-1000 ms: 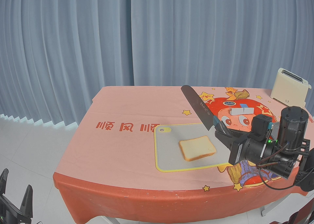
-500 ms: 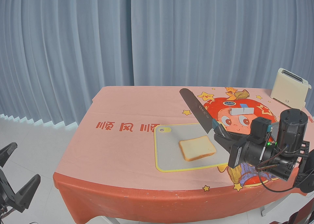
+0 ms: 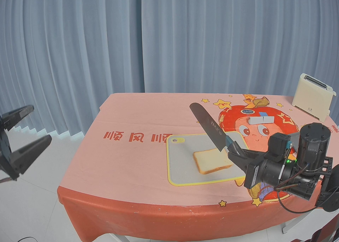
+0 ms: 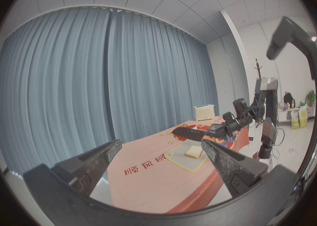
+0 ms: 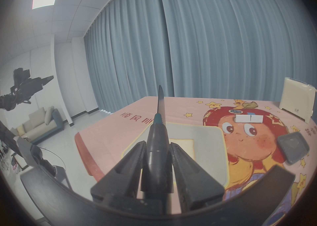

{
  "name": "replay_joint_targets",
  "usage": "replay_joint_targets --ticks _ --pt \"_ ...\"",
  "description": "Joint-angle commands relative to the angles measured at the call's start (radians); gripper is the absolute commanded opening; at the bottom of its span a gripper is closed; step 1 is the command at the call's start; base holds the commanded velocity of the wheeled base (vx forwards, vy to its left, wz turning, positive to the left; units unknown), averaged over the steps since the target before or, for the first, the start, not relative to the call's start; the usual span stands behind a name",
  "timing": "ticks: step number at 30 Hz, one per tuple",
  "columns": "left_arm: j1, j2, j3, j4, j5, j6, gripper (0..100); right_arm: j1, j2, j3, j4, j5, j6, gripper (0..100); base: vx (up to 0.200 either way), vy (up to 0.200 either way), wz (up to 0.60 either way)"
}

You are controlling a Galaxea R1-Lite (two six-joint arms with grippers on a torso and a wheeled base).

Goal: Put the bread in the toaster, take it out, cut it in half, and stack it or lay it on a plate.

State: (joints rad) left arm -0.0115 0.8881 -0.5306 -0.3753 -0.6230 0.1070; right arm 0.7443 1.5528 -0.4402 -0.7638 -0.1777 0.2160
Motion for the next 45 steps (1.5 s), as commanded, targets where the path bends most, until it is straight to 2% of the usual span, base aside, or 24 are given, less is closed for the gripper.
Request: replay_joint_targets --ticks 1,2,10,11,16,19,21,23,27,28,33,34,36,41,45 --pt "-0.002 0.172 -0.057 -0.054 0.000 -0.079 100 0.030 -0.003 0.012 0.000 0.033 0.042 0 0.000 0.000 0.00" --pt "-0.002 0.175 -0.057 -0.054 0.002 -0.092 100 0.032 -0.007 0.015 0.000 0.035 0.045 0 0.000 0.000 0.00" --pt "-0.015 0.180 -0.061 -0.076 0.031 -0.099 100 0.033 -0.008 0.015 0.000 0.033 0.040 0 0.000 0.000 0.00" --pt "-0.015 0.209 -0.057 -0.134 0.034 -0.102 100 0.033 -0.008 0.015 0.000 0.032 0.036 0 0.000 0.000 0.00" --pt "-0.016 0.279 -0.060 -0.234 0.035 -0.107 100 0.033 -0.033 0.011 0.001 0.032 0.023 0 0.000 0.000 0.00" --pt "-0.039 0.321 -0.068 -0.274 0.046 -0.147 100 0.035 -0.031 0.012 0.001 0.032 0.023 0 0.000 0.000 0.00" --pt "-0.059 0.327 -0.075 -0.283 0.074 -0.164 100 0.047 -0.028 0.012 0.000 0.032 0.023 0 0.000 0.000 0.00" --pt "-0.093 0.342 -0.115 -0.281 0.091 -0.165 100 0.067 -0.031 0.018 0.001 0.032 0.023 0 0.000 0.000 0.00" --pt "-0.156 0.404 -0.173 -0.281 0.106 -0.168 100 0.060 -0.028 0.018 0.000 0.033 0.025 0 0.000 0.000 0.00" --pt "-0.173 0.410 -0.160 -0.283 0.114 -0.167 0 0.060 -0.026 0.018 0.000 0.032 0.025 0 0.000 0.000 0.00" --pt "-0.305 0.451 -0.117 -0.336 0.143 -0.173 0 0.070 -0.036 0.021 0.000 0.030 0.023 0 0.000 0.000 0.00" --pt "-0.309 0.451 -0.115 -0.341 0.143 -0.173 0 0.070 -0.037 0.020 0.000 0.030 0.023 0 0.000 0.000 0.00" --pt "-0.363 0.480 -0.112 -0.415 0.161 -0.190 0 0.070 -0.037 0.021 0.001 0.032 0.023 0 0.000 0.000 0.00" --pt "-0.407 0.574 -0.118 -0.525 0.227 -0.194 0 0.066 -0.030 0.023 0.001 0.032 0.025 0 0.000 0.000 0.00" --pt "-0.415 0.660 -0.131 -0.628 0.239 -0.194 0 0.063 -0.040 0.023 0.003 0.032 0.025 0 0.000 0.000 0.00"
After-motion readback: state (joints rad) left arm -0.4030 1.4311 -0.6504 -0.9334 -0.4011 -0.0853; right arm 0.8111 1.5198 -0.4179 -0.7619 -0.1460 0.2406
